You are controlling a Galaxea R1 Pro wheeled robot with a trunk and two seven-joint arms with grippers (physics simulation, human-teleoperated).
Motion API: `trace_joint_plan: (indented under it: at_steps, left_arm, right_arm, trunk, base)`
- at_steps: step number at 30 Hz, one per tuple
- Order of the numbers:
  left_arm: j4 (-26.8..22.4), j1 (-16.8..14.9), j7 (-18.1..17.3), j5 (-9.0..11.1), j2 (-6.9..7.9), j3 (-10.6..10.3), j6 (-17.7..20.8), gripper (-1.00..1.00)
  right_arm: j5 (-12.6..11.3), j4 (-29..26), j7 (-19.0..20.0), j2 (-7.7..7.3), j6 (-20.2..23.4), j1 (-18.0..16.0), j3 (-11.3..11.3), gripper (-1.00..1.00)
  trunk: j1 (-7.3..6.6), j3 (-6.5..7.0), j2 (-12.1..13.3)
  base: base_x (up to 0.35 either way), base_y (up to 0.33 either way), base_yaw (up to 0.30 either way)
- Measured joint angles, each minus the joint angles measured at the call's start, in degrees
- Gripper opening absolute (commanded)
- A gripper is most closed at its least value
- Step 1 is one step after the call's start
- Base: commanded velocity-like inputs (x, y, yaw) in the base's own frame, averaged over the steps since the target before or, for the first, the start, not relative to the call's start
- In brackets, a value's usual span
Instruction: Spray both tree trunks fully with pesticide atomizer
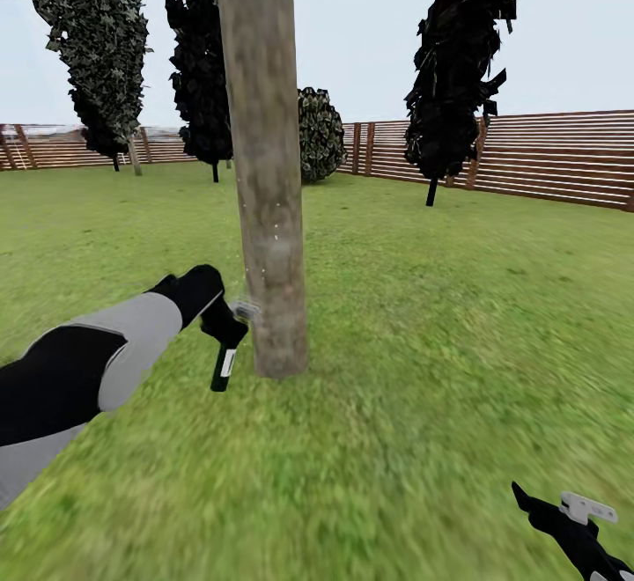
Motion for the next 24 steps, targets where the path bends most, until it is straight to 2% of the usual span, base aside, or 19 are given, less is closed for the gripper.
trace_joint_plan:
  at_steps: [5, 9, 10, 12, 13, 14, 17, 20, 24]
  left_arm:
    - [0.0, 3.8, 1.2, 0.0, -0.04, -0.1, -1.1, -1.00]
    - [0.0, 7.2, 8.7, 0.7, -0.45, 0.1, -3.8, -1.00]
    - [0.0, 8.2, 10.5, 0.9, -1.24, 0.4, -4.0, -1.00]
    - [0.0, 8.9, 11.3, 1.2, -1.96, 0.4, -4.2, -1.00]
    - [0.0, 9.2, 11.5, 1.8, -2.22, 0.5, -4.3, -1.00]
    - [0.0, 9.5, 11.7, 3.4, -2.52, 0.8, -4.6, -1.00]
    - [0.0, 9.8, 11.9, 9.5, -2.78, 0.8, -6.9, -1.00]
    - [0.0, 9.9, 12.0, 13.0, -2.76, 0.4, -8.6, -1.00]
    - [0.0, 9.9, 12.0, 13.7, -2.82, 0.3, -8.9, -1.00]
  right_arm:
    - [0.0, 0.0, 0.0, 0.00, 0.0, 0.0, 0.0, 1.00]
    - [0.0, 0.0, 0.0, 0.00, 0.0, 0.0, 0.0, 1.00]
    - [0.0, 0.0, 0.0, 0.00, 0.0, 0.0, 0.0, 1.00]
    - [0.0, 0.0, 0.0, 0.00, 0.0, 0.0, 0.0, 1.00]
    - [0.0, 0.0, 0.0, 0.00, 0.0, 0.0, 0.0, 1.00]
    - [0.0, 0.0, 0.0, 0.00, 0.0, 0.0, 0.0, 1.00]
    - [0.0, 0.0, 0.0, 0.00, 0.0, 0.0, 0.0, 1.00]
    - [0.0, 0.0, 0.0, 0.00, 0.0, 0.0, 0.0, 1.00]
    - [0.1, 0.0, 0.0, 0.00, 0.0, 0.0, 0.1, 1.00]
  trunk:
    - [-0.01, 0.01, 0.0]
    - [0.00, 0.00, 0.0]
    - [0.00, 0.00, 0.0]
    - [-0.01, 0.01, 0.0]
    - [-0.01, 0.01, 0.0]
    - [-0.01, 0.01, 0.0]
    - [-0.01, 0.01, 0.0]
    - [-0.03, 0.01, 0.0]
    - [-0.03, -0.09, 0.0]
  base:
    - [0.000, 0.000, 0.000]
    - [0.000, 0.000, 0.000]
    - [0.000, 0.000, 0.000]
    - [0.000, 0.000, 0.000]
    - [0.000, 0.000, 0.000]
    - [0.000, 0.000, 0.000]
    - [0.003, 0.000, 0.000]
    - [0.148, -0.099, 0.003]
    - [0.239, -0.179, 0.113]
